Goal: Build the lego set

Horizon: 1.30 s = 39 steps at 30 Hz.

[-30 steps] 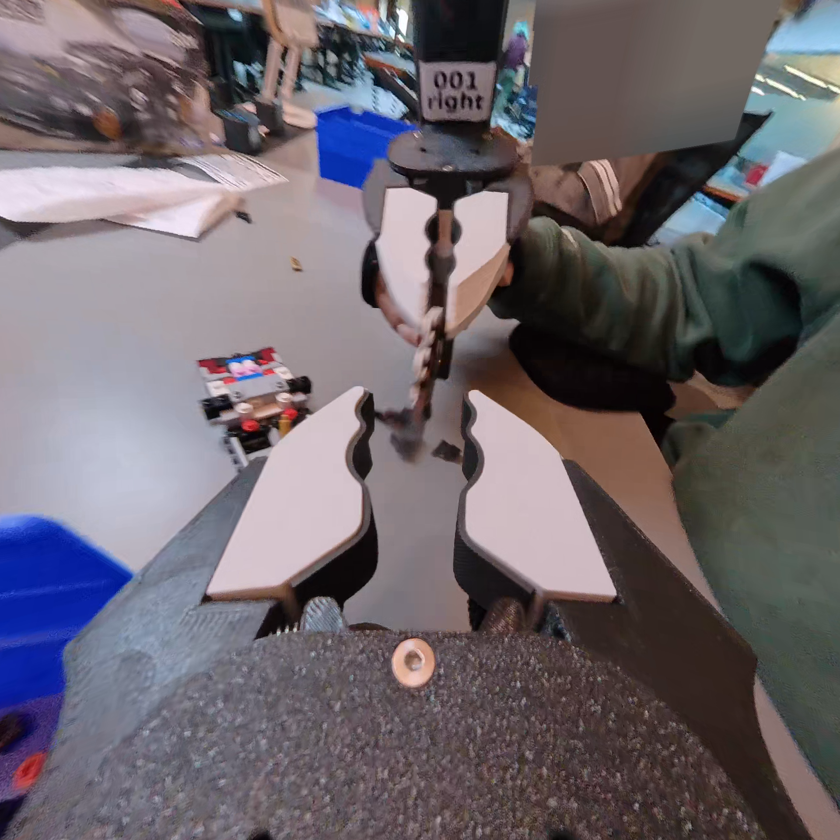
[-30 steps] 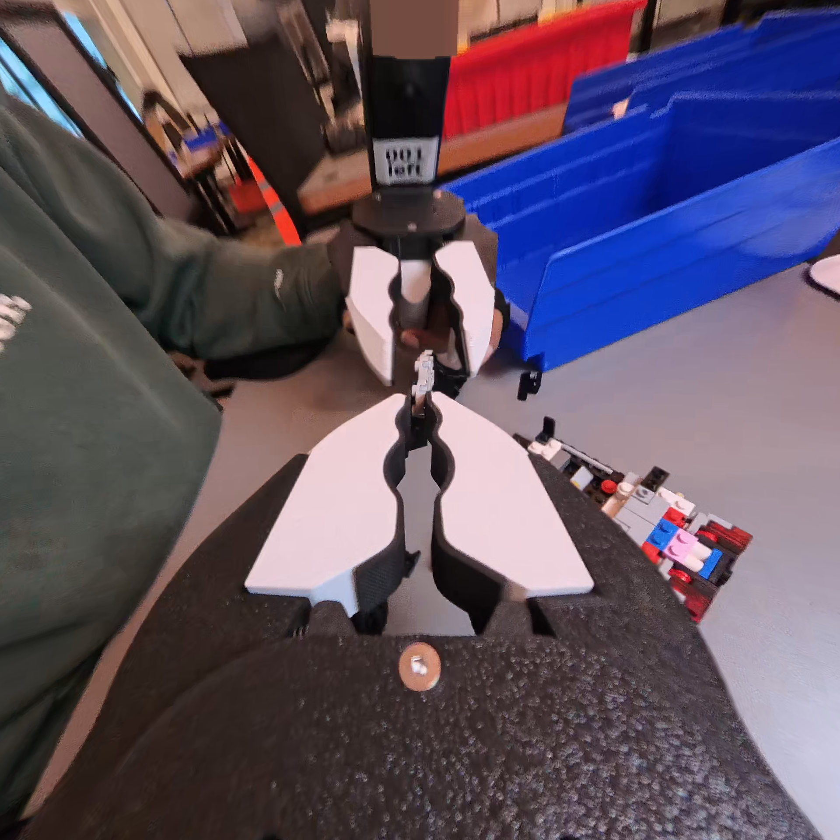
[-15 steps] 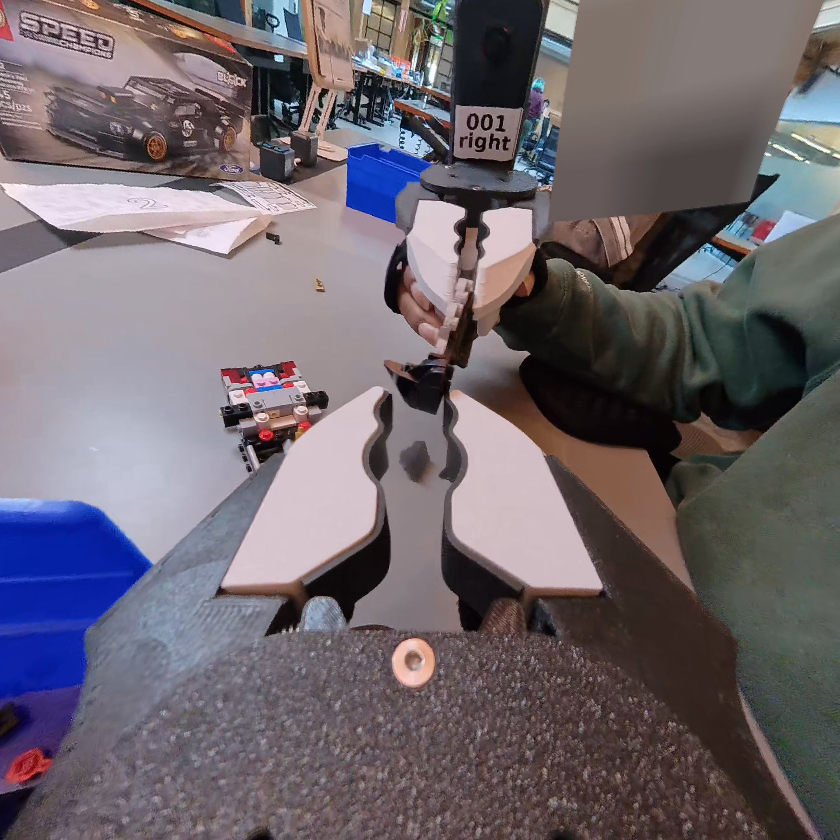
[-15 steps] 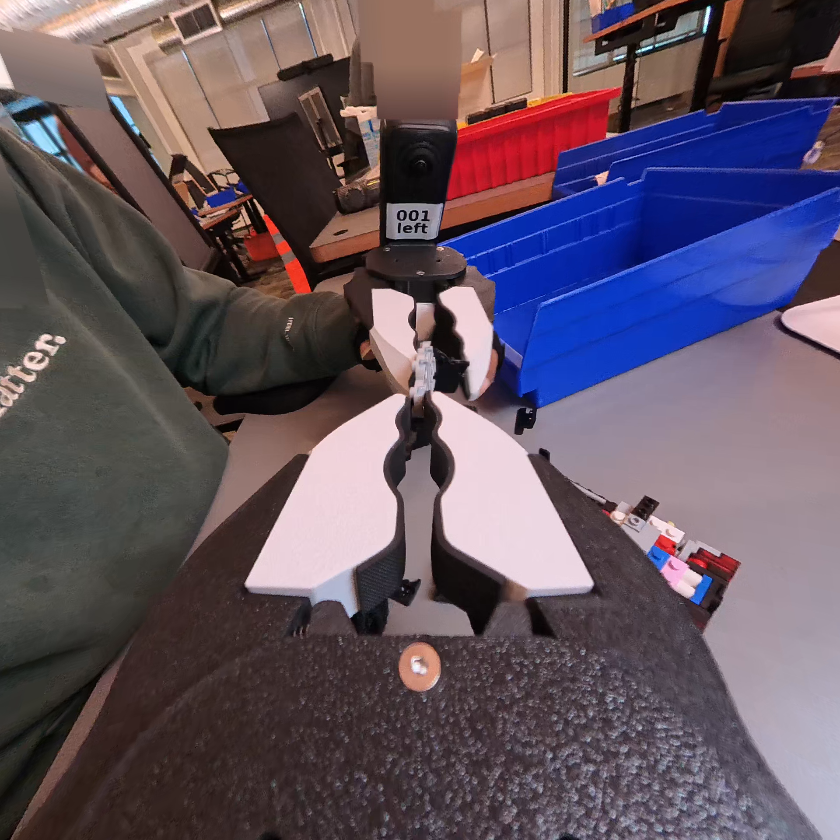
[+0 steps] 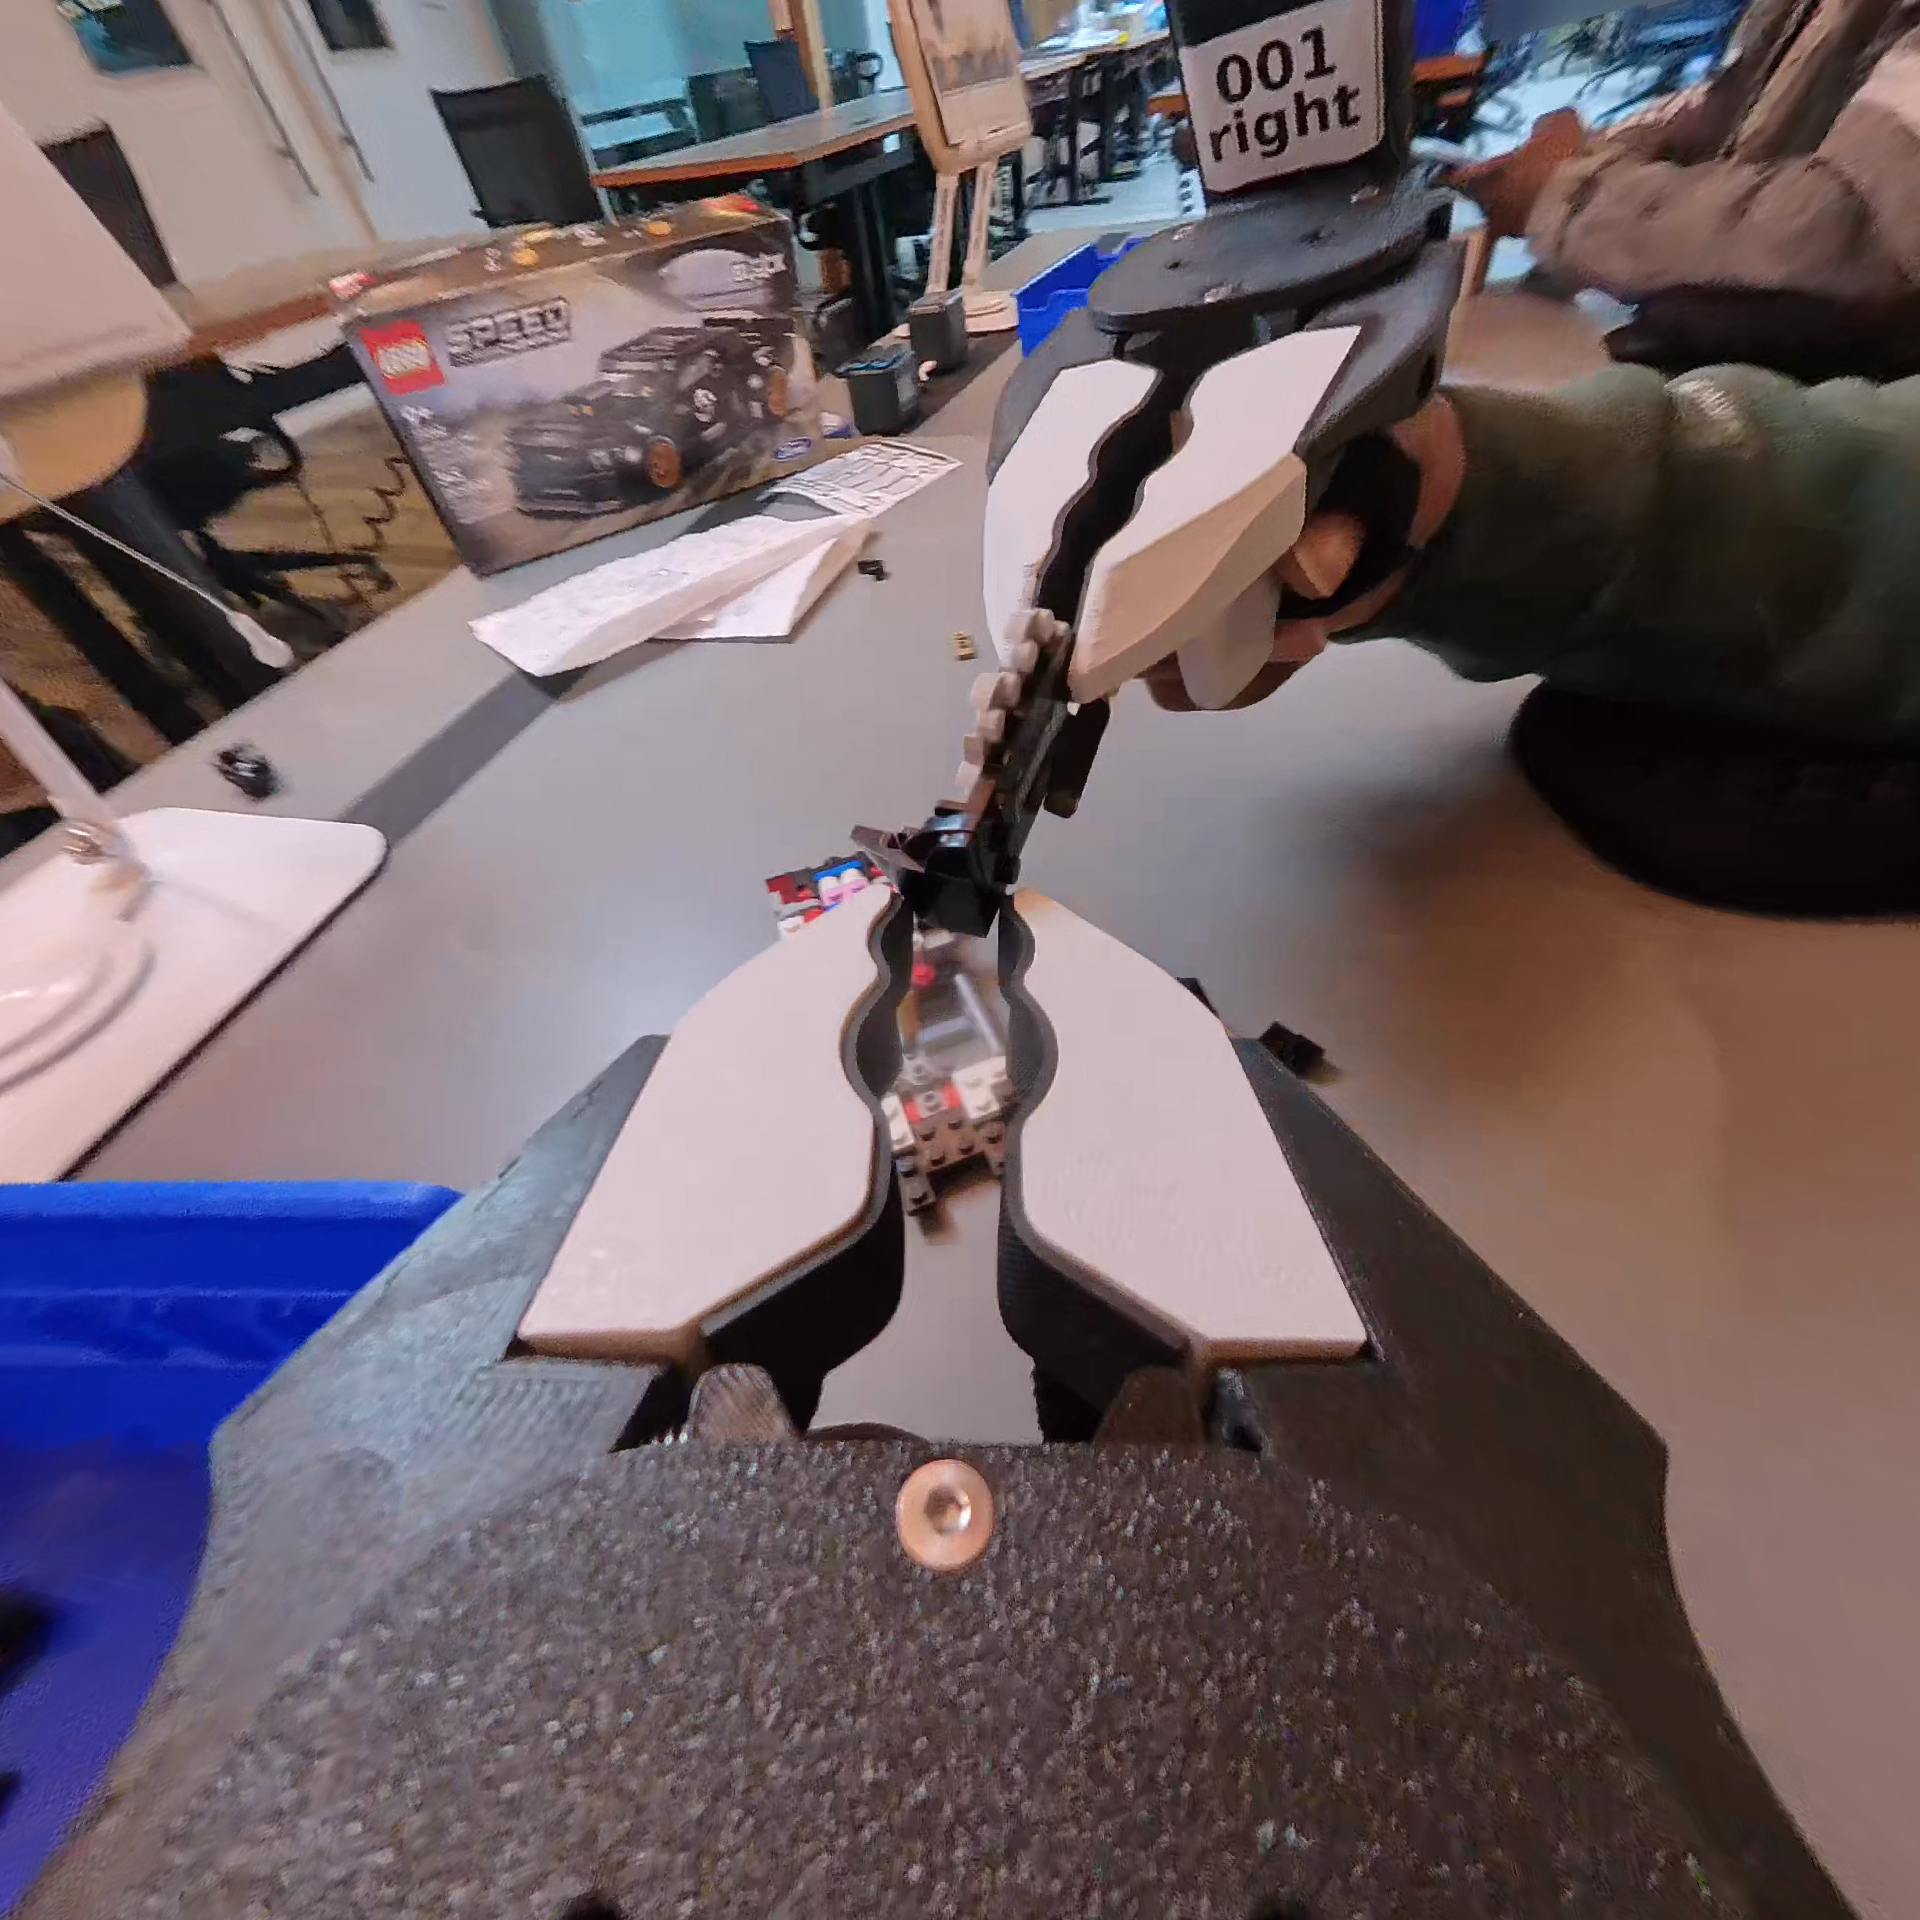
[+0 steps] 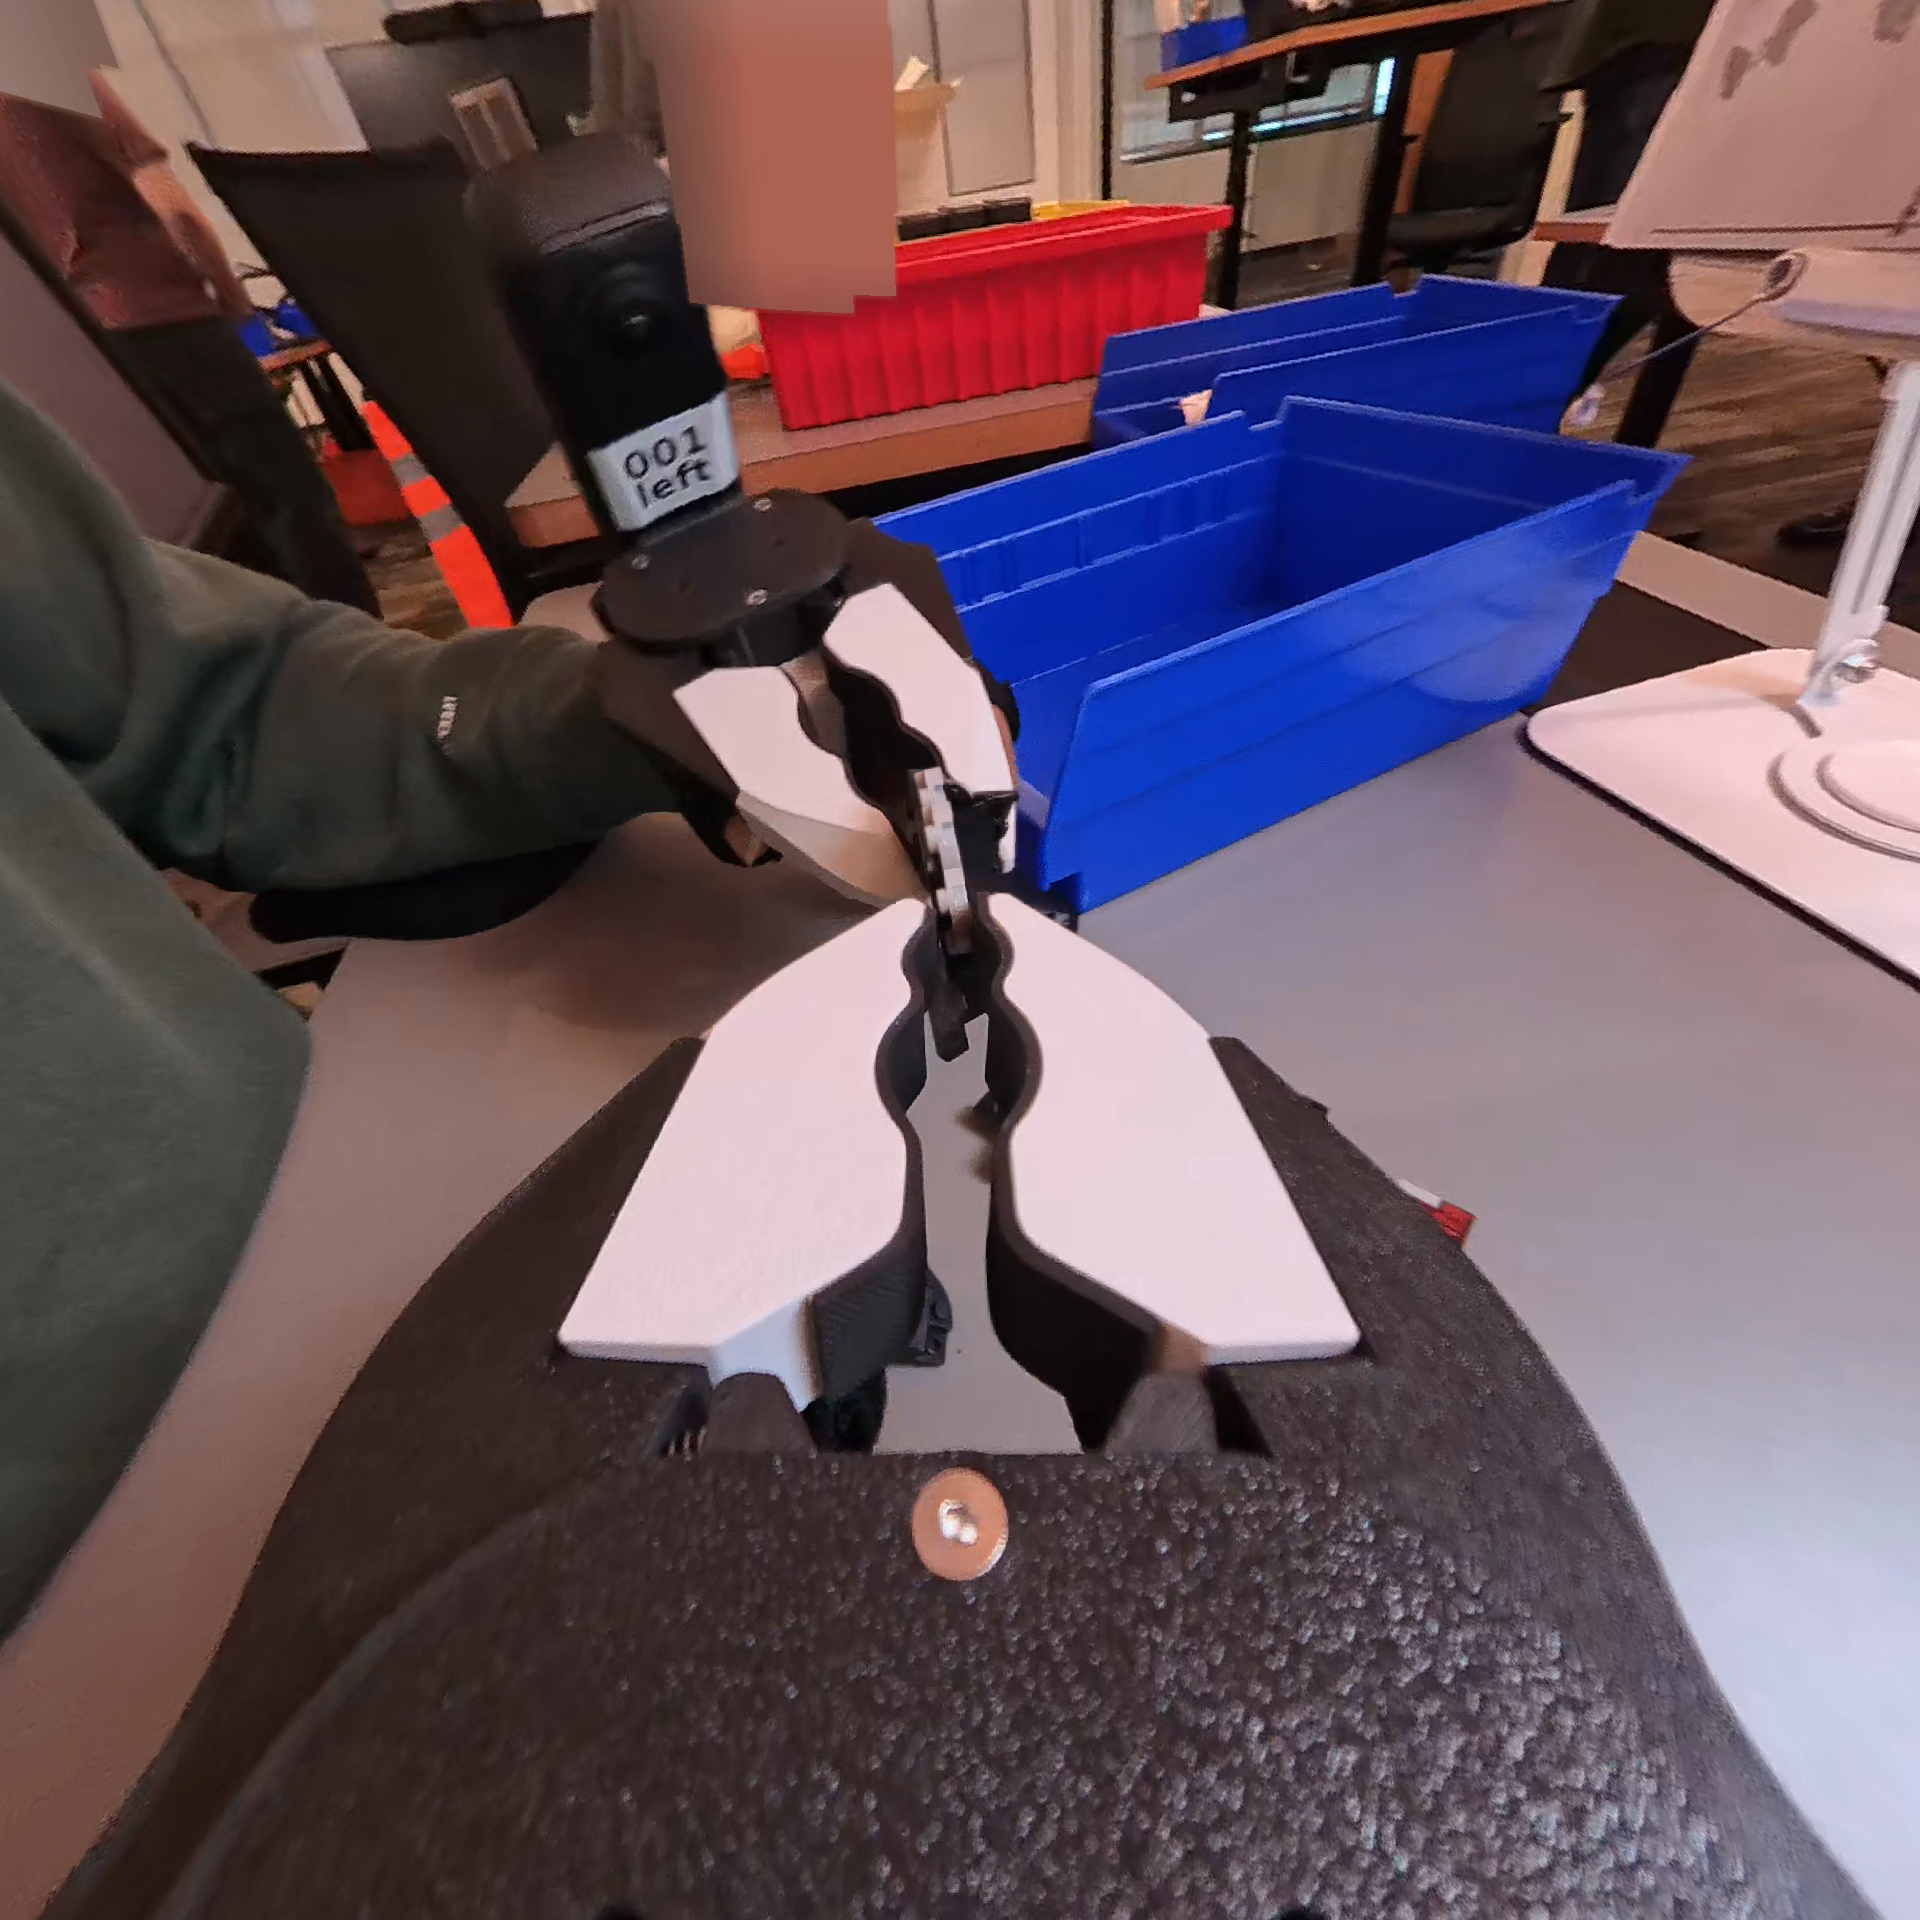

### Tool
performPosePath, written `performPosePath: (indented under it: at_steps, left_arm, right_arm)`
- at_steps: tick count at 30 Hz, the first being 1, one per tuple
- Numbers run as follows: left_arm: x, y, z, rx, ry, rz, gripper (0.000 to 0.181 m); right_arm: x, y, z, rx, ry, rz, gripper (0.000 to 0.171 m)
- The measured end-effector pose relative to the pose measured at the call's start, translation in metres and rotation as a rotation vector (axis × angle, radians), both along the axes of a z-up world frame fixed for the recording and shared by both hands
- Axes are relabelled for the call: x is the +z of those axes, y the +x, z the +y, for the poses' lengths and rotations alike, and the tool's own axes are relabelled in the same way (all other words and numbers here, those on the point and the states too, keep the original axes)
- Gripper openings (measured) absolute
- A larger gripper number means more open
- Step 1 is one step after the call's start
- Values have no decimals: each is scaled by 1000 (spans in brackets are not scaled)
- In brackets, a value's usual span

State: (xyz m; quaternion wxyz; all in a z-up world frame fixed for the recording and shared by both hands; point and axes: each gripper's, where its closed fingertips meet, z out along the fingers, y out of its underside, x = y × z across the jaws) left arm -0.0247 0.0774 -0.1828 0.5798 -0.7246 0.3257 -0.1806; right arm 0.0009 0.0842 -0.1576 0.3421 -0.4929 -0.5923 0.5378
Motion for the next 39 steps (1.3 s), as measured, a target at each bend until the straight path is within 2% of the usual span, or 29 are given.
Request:
performPosePath:
  at_steps: [1, 2, 3, 5, 9, 10, 13, 15, 16, 18, 19, 25, 31, 34, 39]
  left_arm:
    - [0, -2, 2, 17, 19, 23, 14]
    - [-3, -4, 3, 33, 45, 68, 0]
    - [1, 1, 1, 14, 91, 69, 0]
    - [7, 5, 4, 57, 139, 95, 0]
    - [5, 2, 3, 40, 94, 41, 0]
    - [8, 1, 1, 20, 72, -16, 6]
    - [15, 8, -8, -103, -67, -208, 43]
    - [19, 15, -15, -165, -80, -257, 50]
    - [18, 18, -17, -182, -76, -248, 50]
    - [11, 24, -21, -198, -67, -182, 29]
    - [8, 23, -21, -192, -54, -148, 28]
    - [10, 13, -12, -104, 8, -72, 27]
    - [13, 5, -4, 6, 175, 113, 26]
    - [18, 7, -3, 48, 268, 189, 25]
    - [18, 9, -6, 14, 241, 143, 25]
  right_arm:
    - [2, -1, 3, -21, -13, 7, 6]
    - [3, -2, 14, -83, -16, 11, 5]
    - [0, -1, 20, -113, 6, -6, 5]
    - [7, 2, 13, -57, -36, 34, 5]
    - [17, 5, 4, -26, -23, 57, 5]
    - [16, 7, 1, -8, -22, 52, 5]
    - [14, 12, -11, 83, -21, 49, 5]
    - [9, 13, -21, 138, 2, 28, 5]
    - [7, 14, -27, 166, 8, 21, 5]
    - [6, 13, -31, 182, 14, 17, 5]
    - [8, 12, -28, 164, 11, 19, 5]
    - [5, 6, -14, 79, -5, 8, 6]
    - [5, -3, 2, -32, -62, 7, 4]
    - [8, -1, 6, -31, -92, 32, 4]
    - [10, 1, 2, -17, -70, 31, 4]
